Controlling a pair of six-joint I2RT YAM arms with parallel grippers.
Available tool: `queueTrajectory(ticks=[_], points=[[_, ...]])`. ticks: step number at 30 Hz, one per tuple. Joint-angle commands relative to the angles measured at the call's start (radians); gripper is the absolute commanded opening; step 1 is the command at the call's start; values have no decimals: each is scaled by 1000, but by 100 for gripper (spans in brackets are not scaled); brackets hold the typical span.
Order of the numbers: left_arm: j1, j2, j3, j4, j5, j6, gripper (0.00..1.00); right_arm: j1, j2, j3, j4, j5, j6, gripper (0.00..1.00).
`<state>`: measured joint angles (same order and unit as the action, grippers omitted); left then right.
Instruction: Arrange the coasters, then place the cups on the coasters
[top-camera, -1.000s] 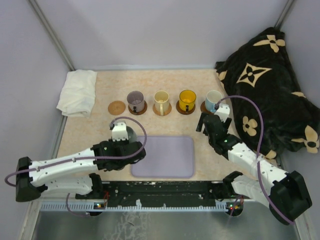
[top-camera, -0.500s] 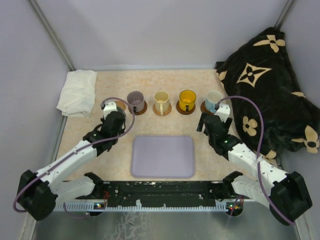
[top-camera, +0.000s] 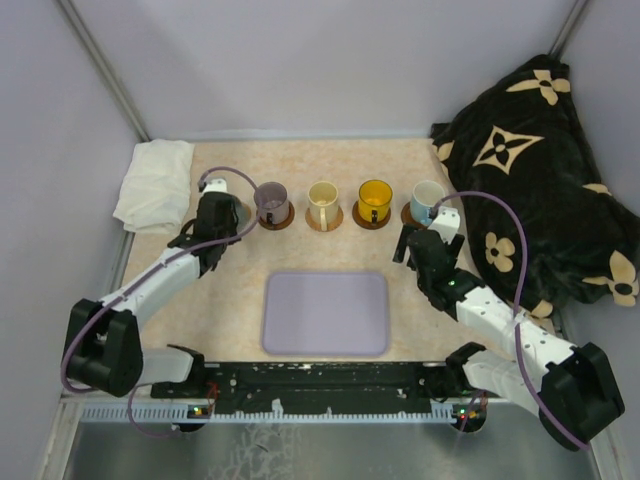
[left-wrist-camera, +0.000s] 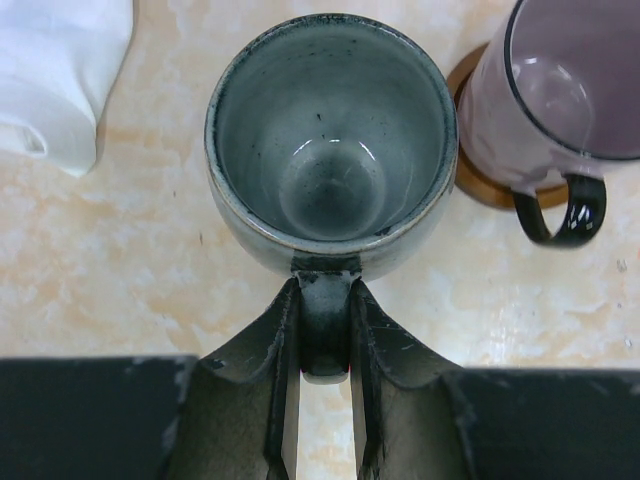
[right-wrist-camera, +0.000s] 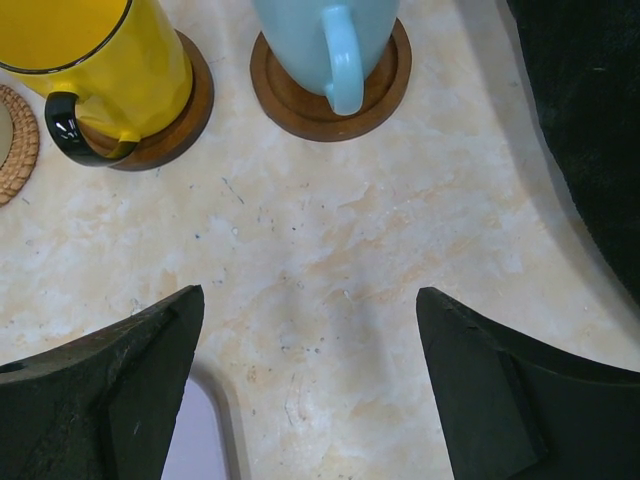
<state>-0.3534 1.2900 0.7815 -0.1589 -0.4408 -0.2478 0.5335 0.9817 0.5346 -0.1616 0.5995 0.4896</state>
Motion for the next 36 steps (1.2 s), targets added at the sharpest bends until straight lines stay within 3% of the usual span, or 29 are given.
queueTrajectory(ticks=[1, 7, 16, 36], points=[[73, 24, 77, 189, 84, 72, 0, -6, -8, 5, 50, 2, -7, 88], [170, 91, 125, 199, 201, 90, 0, -5, -9, 6, 50, 2, -9, 88], [179, 181, 202, 192, 285, 106, 0, -5, 5, 18, 50, 8, -8, 88], [179, 210, 164, 252, 234, 96, 0, -6, 14, 31, 42, 6, -6, 88]])
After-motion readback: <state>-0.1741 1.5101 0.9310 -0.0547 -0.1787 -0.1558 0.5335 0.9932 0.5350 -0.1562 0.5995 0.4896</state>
